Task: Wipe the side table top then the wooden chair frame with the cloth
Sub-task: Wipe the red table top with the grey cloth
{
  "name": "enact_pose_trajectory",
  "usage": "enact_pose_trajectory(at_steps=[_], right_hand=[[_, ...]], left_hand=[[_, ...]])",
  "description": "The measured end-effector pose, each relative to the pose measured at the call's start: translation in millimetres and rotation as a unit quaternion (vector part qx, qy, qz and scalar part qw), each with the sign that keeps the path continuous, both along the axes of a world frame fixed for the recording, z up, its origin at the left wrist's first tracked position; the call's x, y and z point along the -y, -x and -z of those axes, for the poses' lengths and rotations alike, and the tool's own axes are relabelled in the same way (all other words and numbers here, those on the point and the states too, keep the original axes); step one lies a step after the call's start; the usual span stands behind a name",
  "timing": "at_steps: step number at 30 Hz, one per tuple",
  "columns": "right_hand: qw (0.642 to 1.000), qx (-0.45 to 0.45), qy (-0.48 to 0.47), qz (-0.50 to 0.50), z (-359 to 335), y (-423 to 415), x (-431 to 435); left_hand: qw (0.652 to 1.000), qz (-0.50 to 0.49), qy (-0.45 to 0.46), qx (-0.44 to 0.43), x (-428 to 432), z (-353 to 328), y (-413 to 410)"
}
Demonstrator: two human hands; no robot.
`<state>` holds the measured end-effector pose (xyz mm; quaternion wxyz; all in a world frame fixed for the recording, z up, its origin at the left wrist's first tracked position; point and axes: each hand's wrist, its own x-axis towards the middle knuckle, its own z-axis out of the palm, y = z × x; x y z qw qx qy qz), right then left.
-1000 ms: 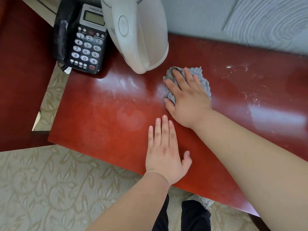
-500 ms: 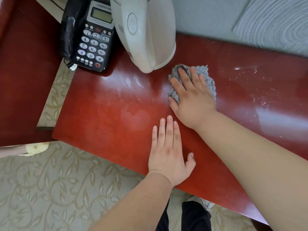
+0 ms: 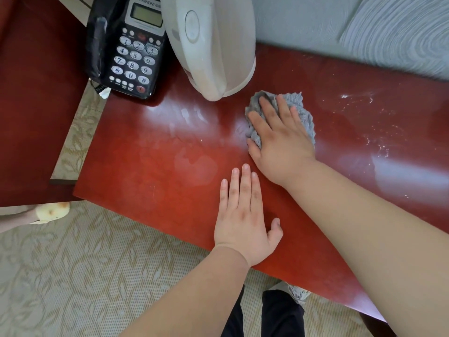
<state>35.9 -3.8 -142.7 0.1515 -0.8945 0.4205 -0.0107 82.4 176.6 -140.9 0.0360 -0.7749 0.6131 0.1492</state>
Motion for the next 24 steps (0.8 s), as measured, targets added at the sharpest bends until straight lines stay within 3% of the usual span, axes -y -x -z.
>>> enact_pose_trajectory(at_steps=[5,14,24], right_hand=[[1.0,-0.005,0.008,0.0,-1.5,26.7,-21.7],[1.0,0.009,-0.013,0.017,-0.2,-10.1,4.7],[0.999,-0.037,0.003,0.005,-6.1,56.3,-43.6]], left_hand=[[1.0,0.001,-0.002,0.001,0.7,-0.5,0.1],[1.0,-0.001,0.015,-0.009,0.0,0.3,-0.6],[1.0,0.003,0.004,-0.001,0.1,0.1,-0.6]])
